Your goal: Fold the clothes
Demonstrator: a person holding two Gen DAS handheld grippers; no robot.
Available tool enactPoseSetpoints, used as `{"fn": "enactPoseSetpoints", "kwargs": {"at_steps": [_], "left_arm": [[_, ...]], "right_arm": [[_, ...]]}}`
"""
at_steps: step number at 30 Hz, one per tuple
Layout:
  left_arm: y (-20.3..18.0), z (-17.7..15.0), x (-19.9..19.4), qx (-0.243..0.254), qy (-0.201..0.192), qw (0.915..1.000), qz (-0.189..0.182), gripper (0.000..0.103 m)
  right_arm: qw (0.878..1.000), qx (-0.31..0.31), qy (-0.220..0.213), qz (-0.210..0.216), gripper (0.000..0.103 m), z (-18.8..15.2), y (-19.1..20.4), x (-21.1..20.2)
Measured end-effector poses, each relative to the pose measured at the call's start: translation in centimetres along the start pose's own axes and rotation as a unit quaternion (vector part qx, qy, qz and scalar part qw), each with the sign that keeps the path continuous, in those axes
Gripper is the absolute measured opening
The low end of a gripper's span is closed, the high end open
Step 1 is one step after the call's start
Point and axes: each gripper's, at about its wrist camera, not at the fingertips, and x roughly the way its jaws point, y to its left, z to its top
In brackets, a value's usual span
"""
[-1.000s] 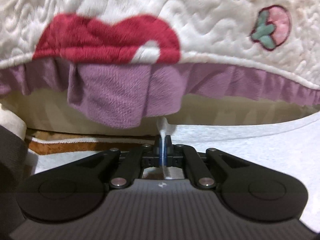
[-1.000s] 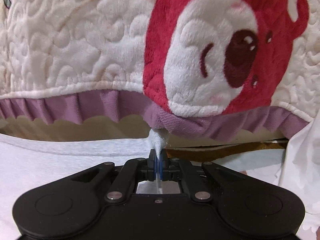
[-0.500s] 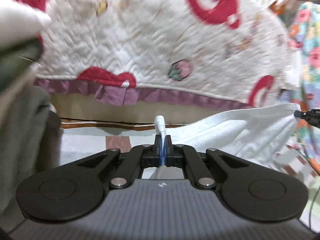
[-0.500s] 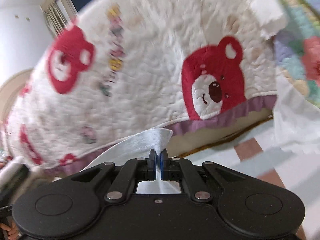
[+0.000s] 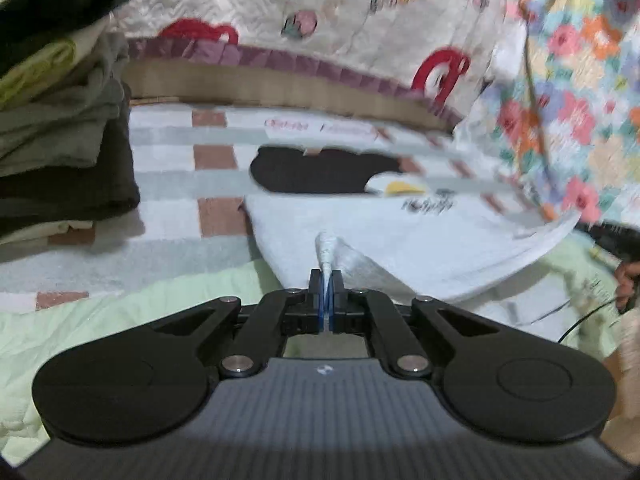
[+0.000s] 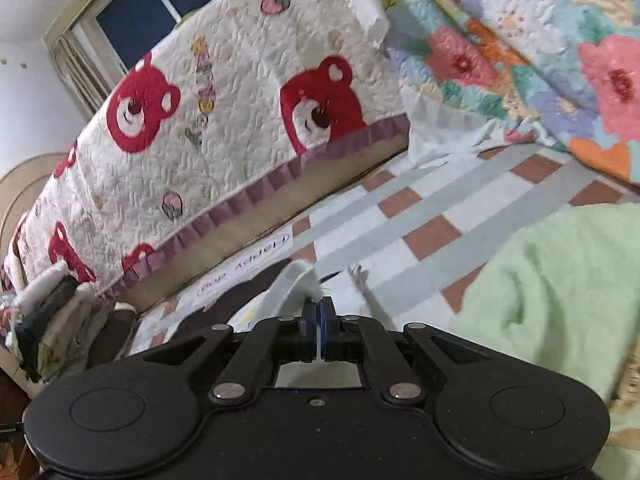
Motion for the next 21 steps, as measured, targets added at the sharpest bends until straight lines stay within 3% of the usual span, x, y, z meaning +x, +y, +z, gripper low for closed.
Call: {"fn": "enactPoseSetpoints", "kwargs": {"at_steps": [4,5,8,12,15,17,20,21], "left_arm": [[-0.2,-0.4,-2.1,-0.009,-0.009,0.9999,-0.007,0.001],[-0.3,-0.9,-1.6,-0.01,0.004,0.9999,-0.002,0.001],[-0.3,-3.1,1.9,-0.015,0.099,0.9943,0.036,0.002],[-0.3,-4.1,3.5,-0.024,0.125,0.9901,0.06,0.003],[0.5,-3.9,3.0,-0.063,0.11,0.9904,0.054,0.008],[1.4,-4.0,2.8,-0.099,0.105,0.9877,0.061,0.01],[3.3,-4.5,2.5,-0.186,0.094,0.9758,0.068,0.03],[4.2,-4.8,2.5,-0.228,0.096,0.9668,0.065,0.045]], "right_arm": [[1.0,0.001,-0.021,0.017,0.002,0.7,-0.8,-3.6],[1.0,0.01,-0.015,0.02,0.002,0.5,-1.3,-3.9],[0.998,0.053,0.04,0.019,0.003,-1.1,-2.9,-3.0],[0.986,0.113,0.122,0.003,0.014,-3.0,-3.3,0.1],[0.977,0.128,0.165,-0.031,0.039,-3.9,-2.5,1.9],[0.974,0.133,0.176,-0.046,0.039,-4.2,-2.2,2.5],[0.973,0.127,0.182,-0.065,0.039,-4.3,-1.9,2.9],[0.974,0.119,0.181,-0.071,0.04,-4.3,-1.8,2.9]]}}
